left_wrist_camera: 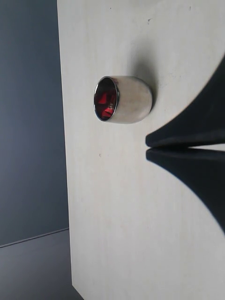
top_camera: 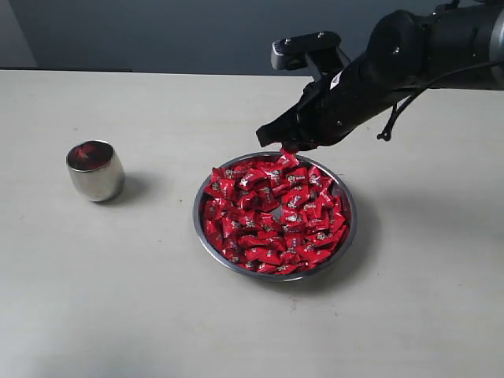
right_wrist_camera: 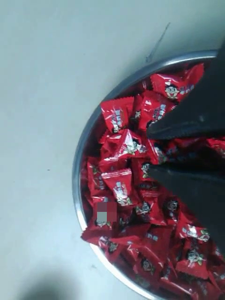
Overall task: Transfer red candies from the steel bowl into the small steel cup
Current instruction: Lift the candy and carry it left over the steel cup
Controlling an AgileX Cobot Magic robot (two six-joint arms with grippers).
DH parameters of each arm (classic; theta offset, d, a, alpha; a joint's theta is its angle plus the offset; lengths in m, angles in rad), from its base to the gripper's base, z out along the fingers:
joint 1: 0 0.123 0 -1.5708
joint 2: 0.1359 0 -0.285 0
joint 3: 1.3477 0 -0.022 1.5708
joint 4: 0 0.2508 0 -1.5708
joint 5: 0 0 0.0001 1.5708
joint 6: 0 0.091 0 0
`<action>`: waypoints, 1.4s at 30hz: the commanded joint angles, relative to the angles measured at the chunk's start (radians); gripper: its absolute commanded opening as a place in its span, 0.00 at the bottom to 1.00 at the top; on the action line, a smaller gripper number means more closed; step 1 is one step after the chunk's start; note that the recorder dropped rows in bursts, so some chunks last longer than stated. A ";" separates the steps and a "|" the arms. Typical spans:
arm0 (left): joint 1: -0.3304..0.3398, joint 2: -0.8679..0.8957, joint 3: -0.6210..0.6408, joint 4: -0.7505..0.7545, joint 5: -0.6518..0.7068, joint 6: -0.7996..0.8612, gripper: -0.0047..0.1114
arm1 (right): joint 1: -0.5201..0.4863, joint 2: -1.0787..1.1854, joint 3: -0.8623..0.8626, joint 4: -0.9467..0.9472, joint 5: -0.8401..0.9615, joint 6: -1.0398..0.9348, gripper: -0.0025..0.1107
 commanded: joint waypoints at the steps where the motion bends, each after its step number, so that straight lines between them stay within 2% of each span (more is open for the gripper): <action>1: 0.001 -0.004 0.004 -0.002 -0.002 -0.001 0.04 | -0.007 -0.060 0.102 0.088 -0.164 -0.021 0.01; 9: 0.001 -0.004 0.004 -0.002 -0.002 -0.001 0.04 | -0.004 -0.156 0.350 0.358 -0.360 -0.252 0.01; 14: 0.001 -0.004 0.004 -0.002 -0.002 -0.001 0.04 | 0.006 -0.212 0.470 0.365 -0.421 -0.265 0.01; 22: 0.001 -0.004 0.004 -0.002 -0.002 -0.001 0.04 | 0.156 -0.209 0.488 0.346 -0.550 -0.299 0.01; 28: 0.001 -0.004 0.004 -0.002 -0.002 -0.001 0.04 | 0.155 -0.119 0.369 0.350 -0.526 -0.294 0.01; 38: 0.001 -0.004 0.004 -0.002 -0.002 -0.001 0.04 | 0.155 0.242 -0.190 0.360 -0.228 -0.294 0.01; 42: 0.001 -0.004 0.004 -0.002 -0.002 -0.001 0.04 | 0.155 0.367 -0.394 0.498 -0.105 -0.412 0.01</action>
